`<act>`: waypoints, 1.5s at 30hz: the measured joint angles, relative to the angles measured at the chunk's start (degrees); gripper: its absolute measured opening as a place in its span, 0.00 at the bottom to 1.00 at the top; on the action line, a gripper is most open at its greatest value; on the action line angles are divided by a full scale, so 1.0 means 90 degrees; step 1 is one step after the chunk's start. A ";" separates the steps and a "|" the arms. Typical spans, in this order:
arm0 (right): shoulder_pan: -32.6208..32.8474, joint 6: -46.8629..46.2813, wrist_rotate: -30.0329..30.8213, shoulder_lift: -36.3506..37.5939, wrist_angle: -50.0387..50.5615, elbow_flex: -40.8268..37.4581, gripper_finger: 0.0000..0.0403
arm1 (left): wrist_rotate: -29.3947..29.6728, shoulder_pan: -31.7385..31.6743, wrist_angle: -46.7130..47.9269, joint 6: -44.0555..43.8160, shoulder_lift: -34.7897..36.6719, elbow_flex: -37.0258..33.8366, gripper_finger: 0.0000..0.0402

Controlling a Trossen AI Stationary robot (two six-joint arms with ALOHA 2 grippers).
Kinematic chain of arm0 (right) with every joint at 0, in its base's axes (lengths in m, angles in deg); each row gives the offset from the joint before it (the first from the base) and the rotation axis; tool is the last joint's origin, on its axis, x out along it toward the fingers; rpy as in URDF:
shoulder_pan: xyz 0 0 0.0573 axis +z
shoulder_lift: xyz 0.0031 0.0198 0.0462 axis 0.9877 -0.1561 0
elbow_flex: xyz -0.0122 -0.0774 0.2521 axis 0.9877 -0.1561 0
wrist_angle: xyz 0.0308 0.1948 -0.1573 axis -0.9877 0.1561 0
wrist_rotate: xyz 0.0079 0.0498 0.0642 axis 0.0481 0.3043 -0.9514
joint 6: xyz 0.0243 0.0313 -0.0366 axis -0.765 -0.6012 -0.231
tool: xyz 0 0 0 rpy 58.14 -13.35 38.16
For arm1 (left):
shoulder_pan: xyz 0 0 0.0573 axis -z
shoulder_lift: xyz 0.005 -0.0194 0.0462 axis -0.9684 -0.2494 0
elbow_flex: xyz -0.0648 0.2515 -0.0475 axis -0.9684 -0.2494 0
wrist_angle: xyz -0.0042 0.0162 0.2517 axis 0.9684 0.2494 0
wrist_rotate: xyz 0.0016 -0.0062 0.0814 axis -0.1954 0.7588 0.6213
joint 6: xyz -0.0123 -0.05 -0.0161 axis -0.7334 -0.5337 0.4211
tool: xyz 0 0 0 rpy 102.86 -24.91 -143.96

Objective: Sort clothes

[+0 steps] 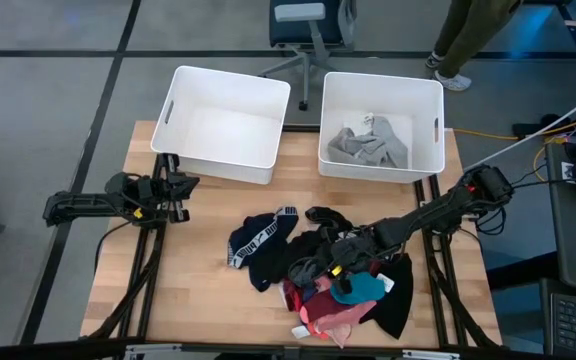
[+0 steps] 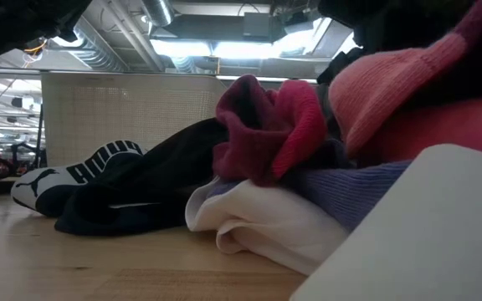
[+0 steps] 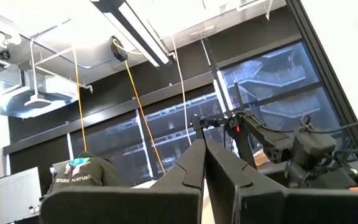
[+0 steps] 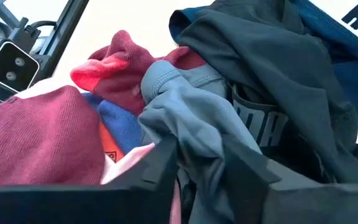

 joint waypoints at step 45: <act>-0.0219 0.2156 0.5516 0.1108 0.5266 0.4849 0.03 | 0.0000 0.0002 0.0001 0.0007 0.0000 0.0000 0.01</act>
